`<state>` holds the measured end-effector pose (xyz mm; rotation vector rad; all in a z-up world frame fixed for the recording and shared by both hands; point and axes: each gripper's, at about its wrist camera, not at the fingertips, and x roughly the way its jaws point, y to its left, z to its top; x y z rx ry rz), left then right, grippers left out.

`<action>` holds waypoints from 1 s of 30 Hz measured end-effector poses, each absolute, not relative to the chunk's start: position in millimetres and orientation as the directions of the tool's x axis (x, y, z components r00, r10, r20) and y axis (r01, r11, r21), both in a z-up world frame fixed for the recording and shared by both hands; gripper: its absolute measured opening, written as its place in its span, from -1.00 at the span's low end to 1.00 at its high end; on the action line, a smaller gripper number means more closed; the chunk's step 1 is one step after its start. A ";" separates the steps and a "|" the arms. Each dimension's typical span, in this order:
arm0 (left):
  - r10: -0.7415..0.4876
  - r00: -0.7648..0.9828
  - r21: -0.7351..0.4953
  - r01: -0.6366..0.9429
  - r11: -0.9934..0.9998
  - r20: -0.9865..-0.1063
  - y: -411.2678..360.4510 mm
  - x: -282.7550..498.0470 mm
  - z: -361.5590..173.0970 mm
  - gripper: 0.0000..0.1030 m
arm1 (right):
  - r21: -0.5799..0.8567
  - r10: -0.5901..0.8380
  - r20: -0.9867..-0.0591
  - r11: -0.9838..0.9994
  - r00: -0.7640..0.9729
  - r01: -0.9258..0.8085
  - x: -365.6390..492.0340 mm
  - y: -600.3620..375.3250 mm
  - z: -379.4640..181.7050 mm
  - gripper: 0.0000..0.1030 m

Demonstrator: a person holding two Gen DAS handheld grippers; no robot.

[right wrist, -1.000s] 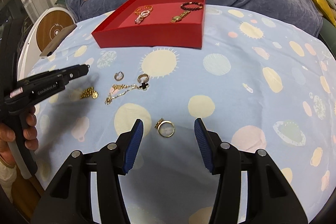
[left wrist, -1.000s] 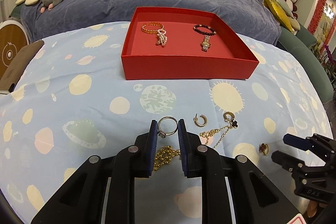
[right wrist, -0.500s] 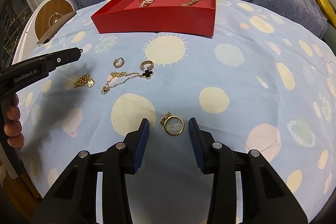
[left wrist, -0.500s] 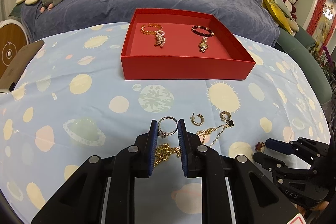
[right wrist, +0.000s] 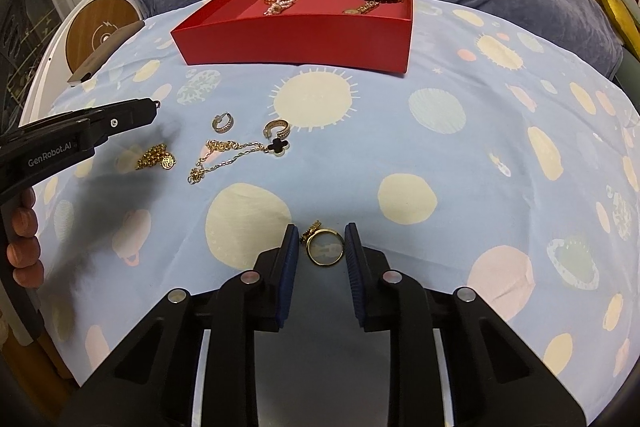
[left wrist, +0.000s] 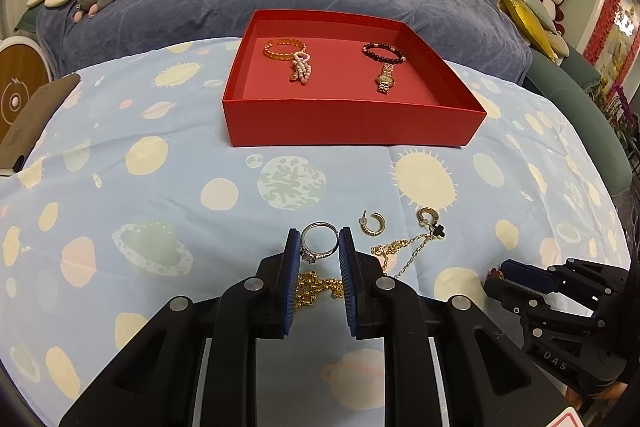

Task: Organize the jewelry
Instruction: 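Grasp the silver stone ring with the left tool while the right tool grasps the gold ring, then carry both rings over the red box and lower them inside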

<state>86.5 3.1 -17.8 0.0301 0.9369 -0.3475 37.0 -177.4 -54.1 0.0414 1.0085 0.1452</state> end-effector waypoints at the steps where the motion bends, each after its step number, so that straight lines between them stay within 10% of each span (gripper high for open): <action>1: -0.281 0.542 -0.126 0.305 0.944 -0.792 3.1 86.8 -17.8 -0.67 | 0.105 0.143 -0.838 0.989 0.527 -0.101 37.0 -177.6 -52.9 -0.55; 30: -0.275 0.552 -0.161 0.247 0.956 -0.787 -3.7 111.5 -14.7 -0.67 | 0.236 0.214 -0.771 0.971 0.599 -0.042 76.4 -179.7 -14.8 -0.56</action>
